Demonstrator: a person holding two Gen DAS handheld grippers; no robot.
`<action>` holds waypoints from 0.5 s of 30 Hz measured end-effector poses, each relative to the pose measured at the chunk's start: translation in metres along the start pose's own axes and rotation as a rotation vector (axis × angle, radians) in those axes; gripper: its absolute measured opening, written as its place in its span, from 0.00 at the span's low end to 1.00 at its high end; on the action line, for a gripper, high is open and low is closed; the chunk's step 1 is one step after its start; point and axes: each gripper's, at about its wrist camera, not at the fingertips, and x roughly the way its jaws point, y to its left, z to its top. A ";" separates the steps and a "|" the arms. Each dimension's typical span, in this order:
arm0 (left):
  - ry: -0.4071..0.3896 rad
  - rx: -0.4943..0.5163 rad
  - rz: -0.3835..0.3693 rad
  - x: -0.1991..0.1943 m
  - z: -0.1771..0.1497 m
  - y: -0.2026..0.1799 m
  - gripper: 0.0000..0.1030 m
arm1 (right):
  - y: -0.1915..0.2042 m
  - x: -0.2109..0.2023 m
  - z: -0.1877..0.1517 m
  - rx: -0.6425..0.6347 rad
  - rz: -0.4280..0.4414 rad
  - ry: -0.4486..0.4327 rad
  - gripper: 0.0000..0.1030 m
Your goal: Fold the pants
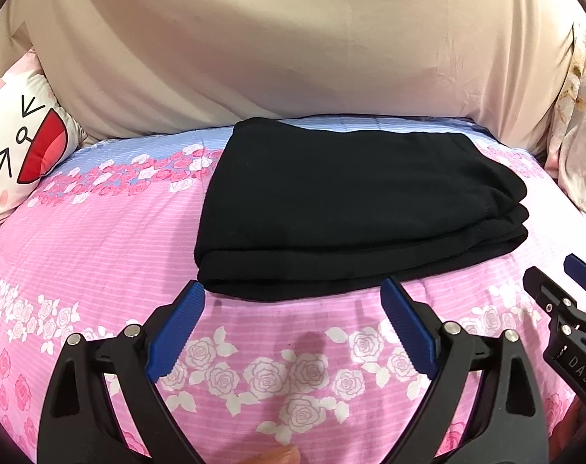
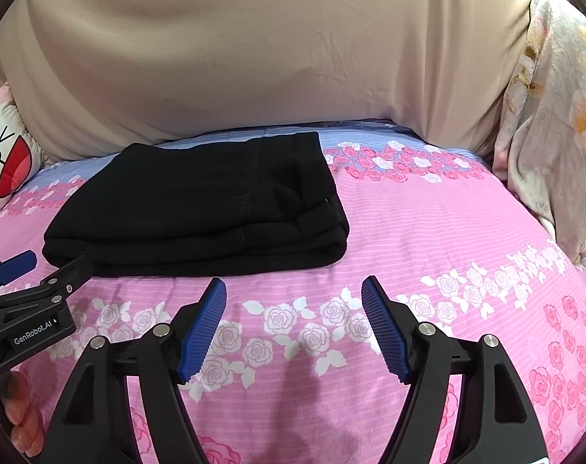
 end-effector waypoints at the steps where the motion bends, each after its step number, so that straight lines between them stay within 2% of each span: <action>1: 0.000 0.001 0.001 0.000 0.000 0.000 0.87 | 0.000 0.000 0.000 0.000 0.000 0.000 0.69; 15: -0.001 0.004 0.006 0.000 0.000 0.000 0.87 | -0.001 0.001 0.000 -0.001 0.000 0.002 0.69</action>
